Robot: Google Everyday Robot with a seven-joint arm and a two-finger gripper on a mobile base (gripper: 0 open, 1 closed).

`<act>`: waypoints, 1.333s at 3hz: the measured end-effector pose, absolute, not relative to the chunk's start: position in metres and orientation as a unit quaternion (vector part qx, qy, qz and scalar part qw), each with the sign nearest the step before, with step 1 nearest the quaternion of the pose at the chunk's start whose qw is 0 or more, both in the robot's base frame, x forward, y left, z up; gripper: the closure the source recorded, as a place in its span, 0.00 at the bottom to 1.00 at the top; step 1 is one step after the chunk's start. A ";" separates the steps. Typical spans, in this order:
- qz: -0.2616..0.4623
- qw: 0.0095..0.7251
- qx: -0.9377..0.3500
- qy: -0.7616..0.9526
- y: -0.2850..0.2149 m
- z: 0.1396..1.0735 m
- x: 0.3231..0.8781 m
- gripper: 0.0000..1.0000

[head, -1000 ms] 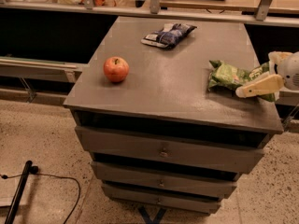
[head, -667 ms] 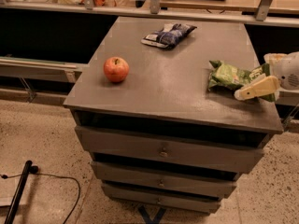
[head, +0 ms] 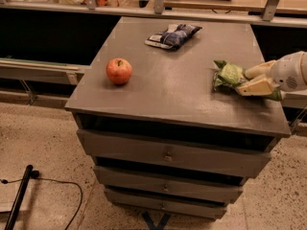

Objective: Move green jalapeno chip bag near apple

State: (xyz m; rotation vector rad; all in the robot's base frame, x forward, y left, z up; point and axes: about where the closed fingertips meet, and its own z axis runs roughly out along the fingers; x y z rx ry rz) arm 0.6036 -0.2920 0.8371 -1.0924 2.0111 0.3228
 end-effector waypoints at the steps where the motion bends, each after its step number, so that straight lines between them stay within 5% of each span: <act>1: 0.153 0.425 -0.449 0.771 -0.267 0.860 0.612 0.81; 2: 0.172 0.454 -0.469 0.738 -0.239 0.893 0.623 1.00; 4: 0.232 0.460 -0.535 0.669 -0.155 0.916 0.641 1.00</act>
Offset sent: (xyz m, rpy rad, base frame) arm 0.0297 0.0798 0.0986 0.1543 -0.1794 0.2044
